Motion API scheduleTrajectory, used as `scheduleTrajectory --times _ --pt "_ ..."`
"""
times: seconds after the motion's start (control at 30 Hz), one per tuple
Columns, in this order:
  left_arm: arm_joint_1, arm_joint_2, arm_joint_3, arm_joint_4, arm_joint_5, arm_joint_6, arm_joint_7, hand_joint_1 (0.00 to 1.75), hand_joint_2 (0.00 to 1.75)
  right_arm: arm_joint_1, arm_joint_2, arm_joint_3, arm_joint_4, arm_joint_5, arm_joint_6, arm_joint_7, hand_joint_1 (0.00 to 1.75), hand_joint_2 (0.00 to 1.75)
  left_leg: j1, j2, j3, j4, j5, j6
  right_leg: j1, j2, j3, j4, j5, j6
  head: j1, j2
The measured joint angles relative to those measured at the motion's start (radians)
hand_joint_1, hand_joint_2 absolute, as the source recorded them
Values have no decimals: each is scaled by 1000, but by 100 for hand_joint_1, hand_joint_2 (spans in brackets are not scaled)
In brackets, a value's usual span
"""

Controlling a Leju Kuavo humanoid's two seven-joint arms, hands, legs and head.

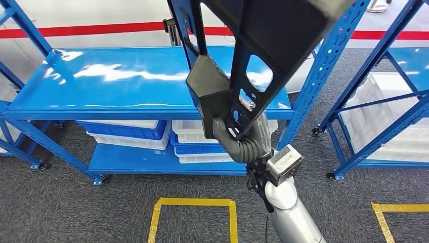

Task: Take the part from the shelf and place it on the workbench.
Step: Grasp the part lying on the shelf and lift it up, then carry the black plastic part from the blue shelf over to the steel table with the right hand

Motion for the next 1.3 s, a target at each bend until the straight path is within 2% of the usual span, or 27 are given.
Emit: scheduleTrajectory --times 0.03,0.07,0.1,0.17,0.2,0.23,0.3,0.37,0.43,0.5,0.53,0.57,0.6,0.63,0.7,0.73,0.8,0.87,0.97,1.03,1.07,1.1,1.13,1.17,1.23,1.27,1.3 --pt "0 0 0 0 0 -1 -1 0 175 3 0 0 1 2 0 -1 175 175 1 0 0 28 -3 0 2 0 -8 1 6 1 0 0" --pt "0 0 0 0 0 -2 -1 0 175 6 -1 0 1 4 0 -1 175 175 1 0 21 15 12 1 3 0 -13 1 11 3 0 0" --pt "0 0 0 0 0 -2 -1 0 175 9 -2 -1 2 6 0 -2 175 175 2 0 61 -36 38 4 3 0 -18 2 15 5 0 0" --pt "-2 1 0 0 0 -2 -1 0 175 12 -3 -4 1 7 0 -6 175 175 1 -2 159 -184 74 12 5 1 -23 3 22 11 0 0" --pt "-3 2 0 0 0 -2 -1 0 175 12 -4 -6 1 7 0 -9 175 175 -2 -4 192 -237 80 17 7 0 -26 4 26 16 0 0" --pt "-5 2 0 0 0 -1 0 0 175 13 -5 -8 1 7 0 -12 175 175 -5 -5 207 -266 79 21 8 0 -29 4 30 22 0 0" --pt "-6 3 0 0 2 1 2 0 175 16 -7 -13 1 7 2 -18 175 175 -10 -5 204 -275 85 32 10 0 -33 3 39 38 0 0" --pt "-6 3 0 0 2 4 4 0 175 21 -10 -17 1 9 5 -22 175 175 -8 -1 197 -284 101 49 11 0 -49 25 21 44 2 0" --pt "-7 3 0 0 3 4 4 0 175 24 -14 -21 1 9 7 -25 175 175 -7 4 181 -290 118 62 10 0 -89 121 -45 35 5 0" --pt "-7 3 0 0 3 5 5 0 175 30 -17 -24 1 10 8 -29 175 175 -9 5 160 -289 132 66 10 0 -132 252 -110 31 7 0" --pt "-7 3 0 0 3 6 5 0 175 34 -19 -25 1 10 7 -31 175 175 -10 5 150 -288 139 66 10 0 -138 288 -119 36 7 0" --pt "-7 3 0 0 3 6 5 0 175 38 -21 -27 1 12 7 -34 175 175 -11 5 141 -287 146 66 10 0 -125 288 -110 44 8 0" --pt "-7 3 0 0 3 6 5 0 175 41 -22 -30 1 13 6 -36 175 175 -11 5 133 -287 151 64 10 0 -94 249 -89 53 8 0" --pt "-7 3 0 0 3 6 6 0 175 42 -22 -33 1 15 5 -38 175 175 -12 5 127 -285 156 62 10 -1 -47 180 -65 59 8 0" --pt "-8 3 0 0 3 6 7 0 175 42 -23 -39 1 16 4 -41 175 175 -15 5 118 -280 164 54 15 0 46 35 -42 56 8 0" --pt "-9 3 0 0 3 6 7 0 175 43 -23 -40 0 16 3 -42 175 175 -17 5 115 -278 169 49 18 0 70 -8 -41 51 8 0" --pt "-9 3 0 0 3 7 7 0 175 45 -24 -42 0 16 1 -44 175 175 -19 6 110 -276 180 38 20 1 71 -28 -40 40 7 0" --pt "-9 5 0 0 3 7 8 0 175 46 -24 -44 0 16 0 -45 175 175 -16 2 98 -260 163 28 9 0 61 -29 -29 22 7 0" --pt "-9 6 0 0 3 7 9 0 175 47 -21 -46 0 17 -1 -47 175 175 -9 -3 60 -160 67 15 2 -3 44 -31 -11 -3 0 0" --pt "-9 6 0 0 3 8 11 0 175 50 -19 -47 0 20 -2 -50 175 175 -5 -3 28 -49 10 5 6 -4 29 -28 0 -6 -2 0" --pt "-9 6 0 0 4 8 12 0 175 53 -18 -48 -1 23 -2 -53 175 175 -2 -4 20 -4 -3 1 7 -4 20 -25 5 -6 -1 0" --pt "-9 6 0 0 4 9 13 0 175 56 -17 -50 -2 27 -4 -57 175 175 0 -4 27 9 4 -2 8 -4 11 -21 9 -4 -2 0" --pt "-9 6 0 0 5 10 13 0 175 60 -16 -52 -5 35 -9 -62 175 175 3 -3 54 -18 26 -4 8 -4 3 -16 12 -3 -2 0" --pt "-9 6 0 0 6 12 13 0 175 64 -15 -55 -9 46 -17 -68 175 175 6 -3 96 -77 54 -4 8 -4 -4 -9 13 -2 -2 0" --pt "-10 6 0 0 8 15 13 0 175 70 -10 -62 -22 73 -40 -82 175 175 5 -5 181 -208 78 2 10 -3 -16 1 17 3 -2 0" --pt "-10 6 0 0 8 16 13 0 175 72 -7 -64 -29 85 -51 -85 175 175 3 -5 204 -249 79 7 12 -3 -21 4 21 9 -1 0" --pt "-10 6 0 0 9 17 14 0 175 74 -4 -66 -36 94 -60 -87 175 175 -1 -6 210 -265 74 13 12 -3 -25 5 25 16 -1 0"
